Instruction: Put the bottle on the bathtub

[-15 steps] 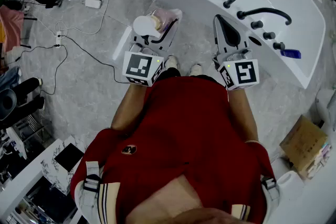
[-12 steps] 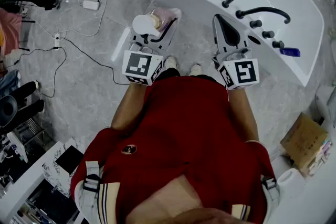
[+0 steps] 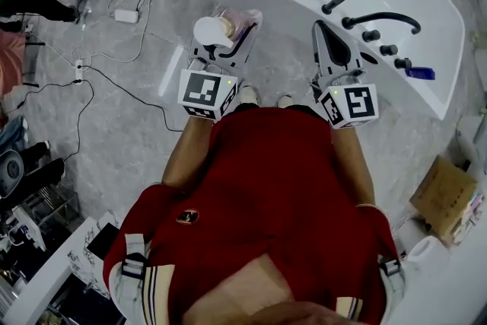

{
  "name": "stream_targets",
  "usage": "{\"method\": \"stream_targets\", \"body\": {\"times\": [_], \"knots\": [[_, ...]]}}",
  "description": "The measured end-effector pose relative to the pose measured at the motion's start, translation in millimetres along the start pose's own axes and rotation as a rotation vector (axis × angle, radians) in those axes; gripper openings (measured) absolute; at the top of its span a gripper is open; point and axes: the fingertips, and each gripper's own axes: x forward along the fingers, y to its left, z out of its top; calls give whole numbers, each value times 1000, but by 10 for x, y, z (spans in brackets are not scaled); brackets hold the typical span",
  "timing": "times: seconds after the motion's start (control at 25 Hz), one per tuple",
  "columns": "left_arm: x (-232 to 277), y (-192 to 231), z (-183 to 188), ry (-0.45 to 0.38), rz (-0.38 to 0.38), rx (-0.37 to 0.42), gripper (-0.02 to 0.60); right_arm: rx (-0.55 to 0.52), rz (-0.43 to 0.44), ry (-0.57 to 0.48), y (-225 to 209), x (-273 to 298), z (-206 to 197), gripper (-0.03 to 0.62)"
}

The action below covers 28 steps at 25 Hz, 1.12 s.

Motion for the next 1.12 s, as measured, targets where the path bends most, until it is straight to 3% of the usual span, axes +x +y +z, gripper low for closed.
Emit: {"method": "stream_targets", "body": {"times": [0.64, 1.12], "knots": [[157, 465, -80, 2, -107, 14, 221, 19, -149, 23, 197, 153, -156, -2], [576, 602, -102, 21, -86, 5, 222, 35, -146, 30, -123, 379, -168, -2]]}}
